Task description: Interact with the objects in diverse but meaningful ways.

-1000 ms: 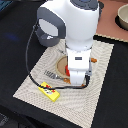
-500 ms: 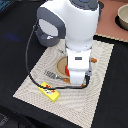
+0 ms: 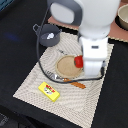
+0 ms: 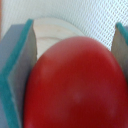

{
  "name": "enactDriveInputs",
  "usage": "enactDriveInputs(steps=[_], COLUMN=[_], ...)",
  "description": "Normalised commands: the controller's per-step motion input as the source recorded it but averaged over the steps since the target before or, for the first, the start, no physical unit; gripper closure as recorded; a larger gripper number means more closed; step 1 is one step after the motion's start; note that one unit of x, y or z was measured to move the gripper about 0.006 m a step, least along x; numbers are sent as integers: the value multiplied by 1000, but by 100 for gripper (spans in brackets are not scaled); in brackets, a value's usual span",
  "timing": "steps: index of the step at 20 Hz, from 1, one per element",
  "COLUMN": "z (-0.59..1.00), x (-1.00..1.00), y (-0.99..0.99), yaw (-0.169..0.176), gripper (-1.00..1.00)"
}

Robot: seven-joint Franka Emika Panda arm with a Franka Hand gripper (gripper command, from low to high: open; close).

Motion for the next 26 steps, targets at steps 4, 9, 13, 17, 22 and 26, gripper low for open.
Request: enactDriveInputs(steps=[4, 9, 13, 17, 22, 26], z=[1000, 823, 135, -69, -381, -465], x=[0, -87, -528, -590, -612, -674], y=[886, 912, 896, 904, 919, 890], yaw=[77, 57, 7, 0, 0, 0], gripper=[100, 100, 100, 100, 100, 100])
